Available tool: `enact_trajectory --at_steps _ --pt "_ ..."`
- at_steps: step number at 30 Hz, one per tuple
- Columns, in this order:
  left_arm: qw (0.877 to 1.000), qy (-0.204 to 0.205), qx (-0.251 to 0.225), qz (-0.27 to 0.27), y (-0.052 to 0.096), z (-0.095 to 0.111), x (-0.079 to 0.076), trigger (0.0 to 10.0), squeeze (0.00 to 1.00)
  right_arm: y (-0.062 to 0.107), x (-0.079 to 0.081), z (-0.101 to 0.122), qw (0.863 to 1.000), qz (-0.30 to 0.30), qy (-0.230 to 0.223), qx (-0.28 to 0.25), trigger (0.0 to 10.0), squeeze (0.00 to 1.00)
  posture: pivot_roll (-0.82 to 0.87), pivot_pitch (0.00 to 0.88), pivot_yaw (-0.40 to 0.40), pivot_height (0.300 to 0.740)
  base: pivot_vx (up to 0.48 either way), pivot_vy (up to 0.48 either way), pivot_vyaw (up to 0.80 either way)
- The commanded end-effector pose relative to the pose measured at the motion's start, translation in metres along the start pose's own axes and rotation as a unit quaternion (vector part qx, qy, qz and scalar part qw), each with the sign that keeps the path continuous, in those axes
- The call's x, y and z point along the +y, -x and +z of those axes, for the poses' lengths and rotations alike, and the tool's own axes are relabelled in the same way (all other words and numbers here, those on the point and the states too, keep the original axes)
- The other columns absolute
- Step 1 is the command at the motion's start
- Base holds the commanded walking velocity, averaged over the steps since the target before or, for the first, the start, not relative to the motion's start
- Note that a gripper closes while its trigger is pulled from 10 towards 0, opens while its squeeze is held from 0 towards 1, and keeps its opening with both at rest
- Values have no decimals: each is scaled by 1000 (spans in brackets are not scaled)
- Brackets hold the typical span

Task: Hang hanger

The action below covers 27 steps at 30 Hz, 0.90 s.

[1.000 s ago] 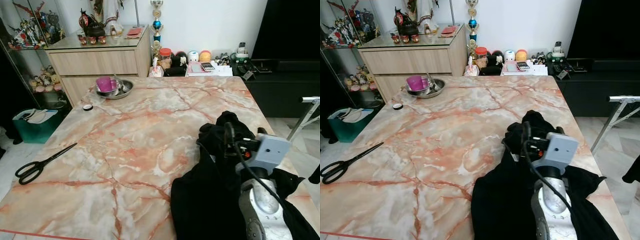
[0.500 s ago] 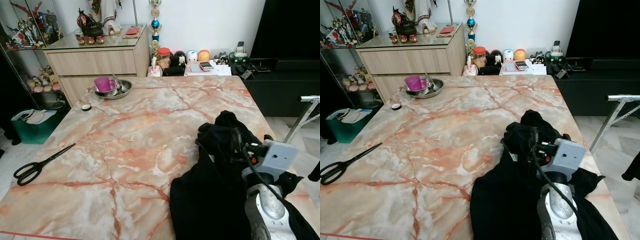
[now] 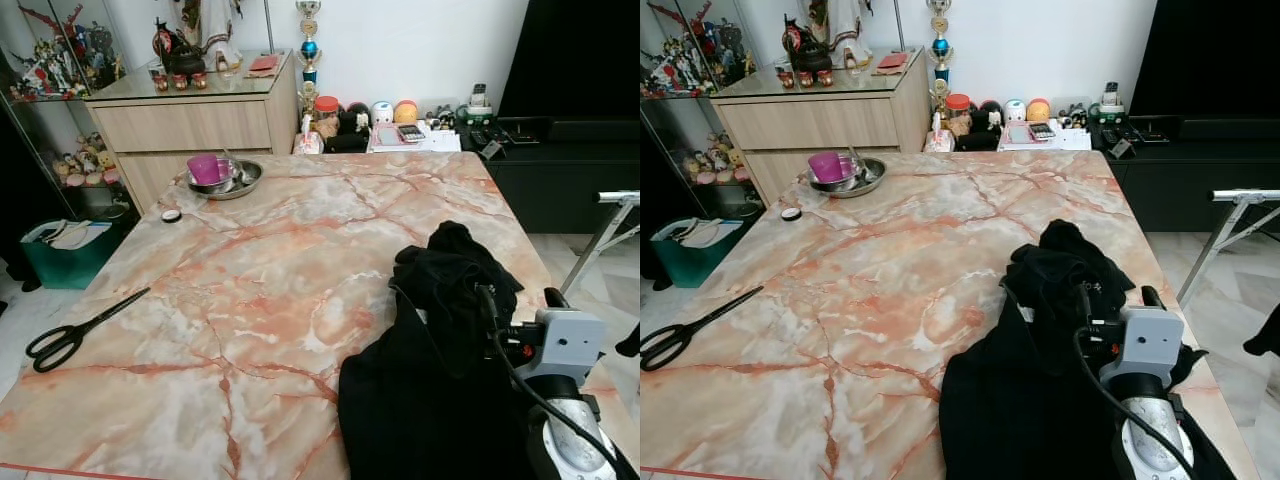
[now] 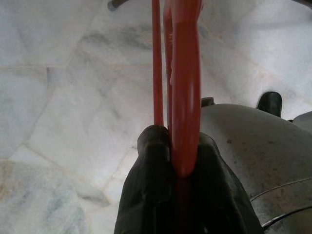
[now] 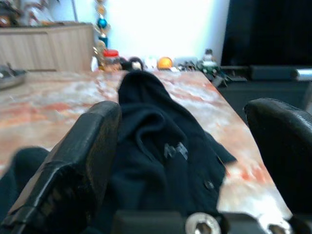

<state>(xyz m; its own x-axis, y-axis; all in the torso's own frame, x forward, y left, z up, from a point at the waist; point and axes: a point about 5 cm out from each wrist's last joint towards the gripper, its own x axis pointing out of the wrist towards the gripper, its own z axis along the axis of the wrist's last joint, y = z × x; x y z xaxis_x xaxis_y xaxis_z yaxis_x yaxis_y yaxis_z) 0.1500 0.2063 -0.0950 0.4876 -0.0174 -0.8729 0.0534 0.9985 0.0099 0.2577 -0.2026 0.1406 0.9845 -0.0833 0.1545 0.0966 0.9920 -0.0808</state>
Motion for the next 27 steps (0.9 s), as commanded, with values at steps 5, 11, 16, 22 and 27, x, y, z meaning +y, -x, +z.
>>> enact_trajectory --at_steps 5,11,16,22,27 --pt "999 -37 6 2 1 -1 5 10000 0 -3 7 4 1000 25 4 -12 10000 0 25 0 58 740 0 0 0" --pt "999 -47 6 0 1 0 5 10000 0 -2 7 3 1000 26 3 -12 10000 0 28 0 57 740 0 0 0" --pt "999 -53 7 -2 1 -1 4 10000 0 -4 10 3 999 33 1 -13 10000 0 28 0 53 740 0 0 0" --pt "999 -50 -2 -3 1 1 2 10000 0 -5 10 4 999 38 5 -15 10000 0 28 0 49 740 0 0 0" --pt "998 -48 -30 5 11 8 41 10000 0 -6 10 2 999 41 7 -11 10000 0 32 0 45 740 0 0 0"
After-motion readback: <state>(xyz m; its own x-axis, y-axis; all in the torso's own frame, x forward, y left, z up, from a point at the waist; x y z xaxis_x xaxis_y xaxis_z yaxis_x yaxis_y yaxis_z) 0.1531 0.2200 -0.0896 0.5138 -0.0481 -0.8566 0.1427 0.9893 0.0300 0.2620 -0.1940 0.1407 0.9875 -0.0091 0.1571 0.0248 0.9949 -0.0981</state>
